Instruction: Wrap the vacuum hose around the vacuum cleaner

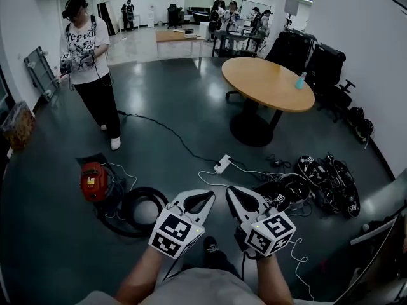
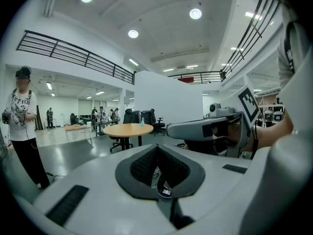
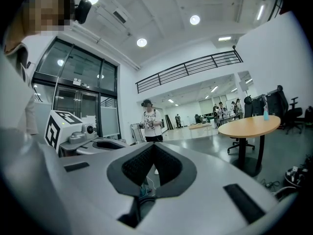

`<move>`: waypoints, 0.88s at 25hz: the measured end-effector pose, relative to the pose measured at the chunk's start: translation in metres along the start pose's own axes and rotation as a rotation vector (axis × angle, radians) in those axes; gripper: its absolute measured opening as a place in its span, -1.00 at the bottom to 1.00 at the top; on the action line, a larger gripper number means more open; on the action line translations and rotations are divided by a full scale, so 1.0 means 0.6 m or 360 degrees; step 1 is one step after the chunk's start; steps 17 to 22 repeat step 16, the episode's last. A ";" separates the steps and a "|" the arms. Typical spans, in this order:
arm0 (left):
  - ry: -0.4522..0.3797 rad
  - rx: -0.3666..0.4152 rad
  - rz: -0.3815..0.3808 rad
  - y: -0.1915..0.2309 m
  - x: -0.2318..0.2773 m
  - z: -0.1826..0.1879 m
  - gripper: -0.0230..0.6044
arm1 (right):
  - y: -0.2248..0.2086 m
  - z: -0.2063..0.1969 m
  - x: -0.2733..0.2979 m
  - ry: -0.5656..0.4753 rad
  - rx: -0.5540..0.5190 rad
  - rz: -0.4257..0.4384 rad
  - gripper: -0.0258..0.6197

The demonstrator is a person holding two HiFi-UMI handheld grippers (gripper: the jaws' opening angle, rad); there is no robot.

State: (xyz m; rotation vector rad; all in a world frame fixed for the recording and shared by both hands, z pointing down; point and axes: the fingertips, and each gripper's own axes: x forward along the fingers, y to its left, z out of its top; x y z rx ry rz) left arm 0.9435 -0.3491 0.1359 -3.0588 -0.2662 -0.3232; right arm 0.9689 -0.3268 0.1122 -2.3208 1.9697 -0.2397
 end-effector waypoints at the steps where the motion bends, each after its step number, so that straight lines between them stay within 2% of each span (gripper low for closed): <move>1: -0.0002 -0.0003 0.0003 0.000 -0.002 0.001 -0.90 | 0.002 0.003 -0.001 -0.0005 -0.0002 0.0001 -0.90; 22: 0.0006 -0.0021 0.0010 -0.022 -0.020 -0.014 -0.90 | 0.023 0.014 -0.015 -0.0056 -0.0042 0.0041 -0.90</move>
